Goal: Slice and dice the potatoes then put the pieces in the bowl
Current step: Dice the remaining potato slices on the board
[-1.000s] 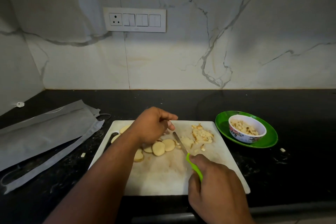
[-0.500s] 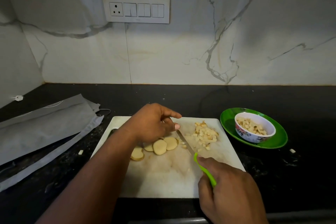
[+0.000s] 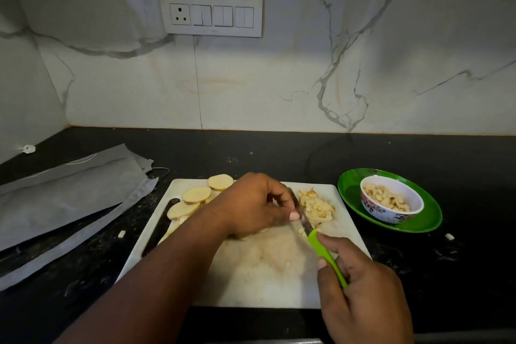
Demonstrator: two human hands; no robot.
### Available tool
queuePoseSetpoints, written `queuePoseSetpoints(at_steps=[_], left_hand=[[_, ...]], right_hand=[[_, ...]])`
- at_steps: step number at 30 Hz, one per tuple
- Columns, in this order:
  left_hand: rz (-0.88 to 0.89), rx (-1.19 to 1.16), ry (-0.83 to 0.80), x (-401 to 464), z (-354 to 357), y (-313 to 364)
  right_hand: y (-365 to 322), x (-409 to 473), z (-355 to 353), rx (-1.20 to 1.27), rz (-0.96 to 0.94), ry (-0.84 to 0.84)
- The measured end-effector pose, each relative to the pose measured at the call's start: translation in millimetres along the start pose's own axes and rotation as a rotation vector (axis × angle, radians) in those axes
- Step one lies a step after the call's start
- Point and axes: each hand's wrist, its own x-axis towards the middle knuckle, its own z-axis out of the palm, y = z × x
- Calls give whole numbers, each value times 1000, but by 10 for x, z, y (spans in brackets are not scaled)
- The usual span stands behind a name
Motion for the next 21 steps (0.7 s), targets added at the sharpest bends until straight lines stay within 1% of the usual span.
queuePoseSetpoints(at_steps=[2, 4, 6, 9, 12, 17, 19, 21], left_hand=[[-1, 60, -42, -1, 4, 4], [-25, 73, -41, 1, 4, 5], [-45, 58, 12, 0, -21, -14], [-63, 42, 153, -3, -102, -94], [-104, -19, 257, -9, -180, -168], [-132, -31, 251, -5, -209, -180], [-122, -20, 220, -9, -188, -163], [-117, -7, 184, -12, -173, -149]], right_hand=[[17, 14, -18, 65, -15, 26], [17, 22, -34, 81, -19, 22], [9, 24, -29, 72, -17, 11], [-12, 14, -15, 9, -17, -22], [-53, -3, -19, -95, -72, -71], [-95, 9, 7, -181, -99, -101], [-92, 12, 15, -192, -87, -114], [-91, 19, 19, -230, -77, -93]])
